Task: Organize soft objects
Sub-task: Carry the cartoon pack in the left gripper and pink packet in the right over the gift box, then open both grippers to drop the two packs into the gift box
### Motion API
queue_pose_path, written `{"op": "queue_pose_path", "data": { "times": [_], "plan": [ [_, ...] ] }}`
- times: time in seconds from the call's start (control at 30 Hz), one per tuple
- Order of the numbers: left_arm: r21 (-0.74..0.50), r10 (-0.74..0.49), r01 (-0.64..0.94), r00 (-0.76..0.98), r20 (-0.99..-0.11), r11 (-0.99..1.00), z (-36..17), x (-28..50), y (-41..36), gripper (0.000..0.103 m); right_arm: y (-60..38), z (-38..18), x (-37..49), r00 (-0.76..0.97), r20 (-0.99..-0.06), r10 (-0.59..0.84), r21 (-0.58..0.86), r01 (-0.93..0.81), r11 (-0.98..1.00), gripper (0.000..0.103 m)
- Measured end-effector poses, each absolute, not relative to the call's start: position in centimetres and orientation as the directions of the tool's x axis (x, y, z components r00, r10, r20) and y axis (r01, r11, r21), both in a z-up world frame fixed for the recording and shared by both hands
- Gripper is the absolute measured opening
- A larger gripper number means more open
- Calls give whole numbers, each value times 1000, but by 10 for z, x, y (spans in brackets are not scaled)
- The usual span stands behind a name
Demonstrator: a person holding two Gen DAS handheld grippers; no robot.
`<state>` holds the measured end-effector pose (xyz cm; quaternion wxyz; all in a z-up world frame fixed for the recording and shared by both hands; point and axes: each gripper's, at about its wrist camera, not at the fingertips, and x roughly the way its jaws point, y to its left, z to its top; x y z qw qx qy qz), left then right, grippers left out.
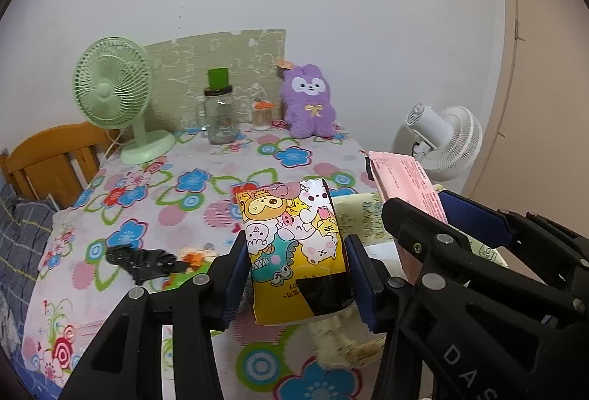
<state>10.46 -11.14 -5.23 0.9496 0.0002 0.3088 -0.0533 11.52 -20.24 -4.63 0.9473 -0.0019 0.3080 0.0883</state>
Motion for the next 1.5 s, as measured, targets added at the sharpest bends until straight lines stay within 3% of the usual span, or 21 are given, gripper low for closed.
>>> {"op": "queue_pose_path", "data": {
  "times": [1.07, 1.17, 1.3, 1.4, 1.47, 1.5],
  "plan": [
    [-28, -181, 223, 706, -684, 975, -98, 147, -180, 55, -272, -88, 147, 749, -659, 67, 62, -35, 997, 41],
    [-24, -176, 222, 698, -694, 975, -100, 149, -182, 58, -274, -91, 149, 742, -667, 70, 66, -35, 997, 42],
    [-25, -170, 214, 693, -701, 977, -102, 150, -183, 73, -275, -94, 152, 740, -667, 86, 80, -44, 996, 42],
    [-26, -170, 213, 694, -700, 977, -101, 149, -184, 81, -277, -94, 154, 738, -668, 94, 88, -47, 995, 50],
    [-31, -174, 215, 693, -699, 976, -101, 149, -184, 84, -278, -94, 154, 740, -666, 95, 92, -45, 995, 66],
    [-32, -177, 217, 692, -699, 976, -100, 149, -185, 85, -279, -93, 153, 745, -661, 92, 91, -43, 995, 67]
  ]
}}
